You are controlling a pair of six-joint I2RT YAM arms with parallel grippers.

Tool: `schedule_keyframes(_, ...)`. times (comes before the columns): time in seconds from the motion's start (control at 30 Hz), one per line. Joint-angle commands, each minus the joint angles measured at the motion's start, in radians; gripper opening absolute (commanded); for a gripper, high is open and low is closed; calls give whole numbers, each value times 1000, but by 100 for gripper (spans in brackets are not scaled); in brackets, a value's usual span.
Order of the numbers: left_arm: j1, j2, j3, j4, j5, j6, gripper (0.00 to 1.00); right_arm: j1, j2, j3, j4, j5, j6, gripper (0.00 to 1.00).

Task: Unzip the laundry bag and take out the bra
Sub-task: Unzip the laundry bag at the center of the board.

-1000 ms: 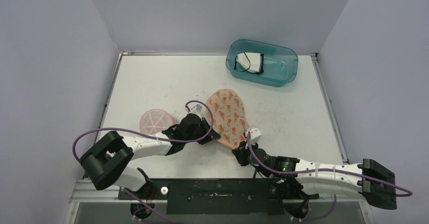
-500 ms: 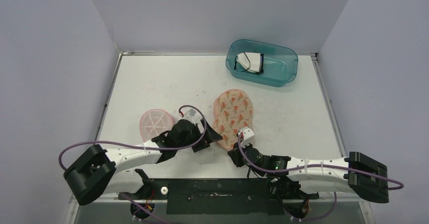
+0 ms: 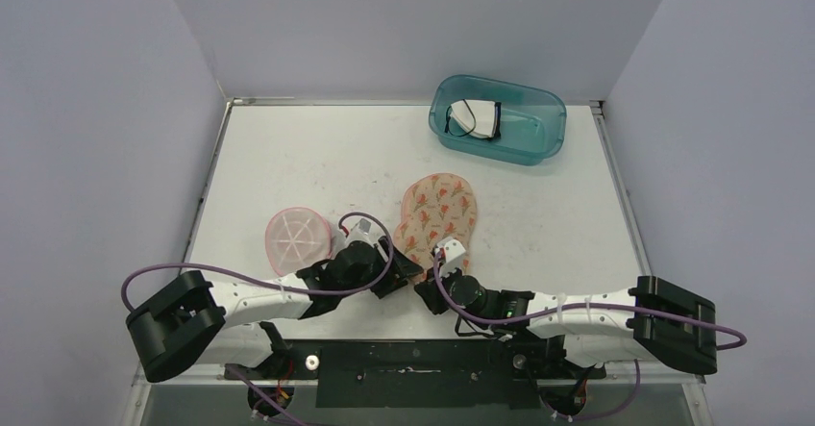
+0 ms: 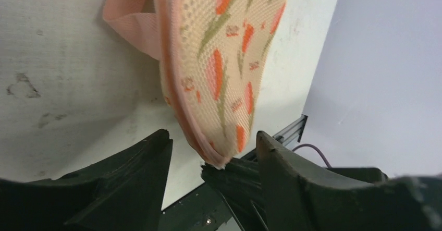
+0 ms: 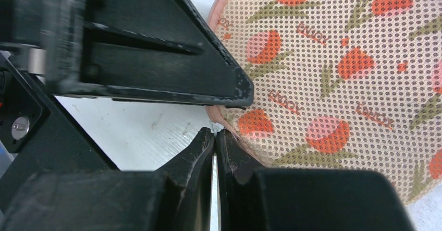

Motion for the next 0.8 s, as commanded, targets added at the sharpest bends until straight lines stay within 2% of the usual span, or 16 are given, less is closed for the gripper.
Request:
schedule_keyframes(0.0, 0, 54, 57, 42, -46, -25, 53, 14, -19, 24, 84, -13, 2, 5)
schedule_keyframes(0.23, 16, 56, 40, 33, -67, -45, 30, 16, -41, 16, 65, -6, 5, 5)
schedule_keyframes(0.63, 32, 23, 36, -14, -85, -35, 1, 16, -97, -1, -5, 21, 18, 5)
schedule_keyframes(0.77, 47, 18, 26, -12, -75, -29, 0, 16, -148, -13, -60, 44, 22, 5)
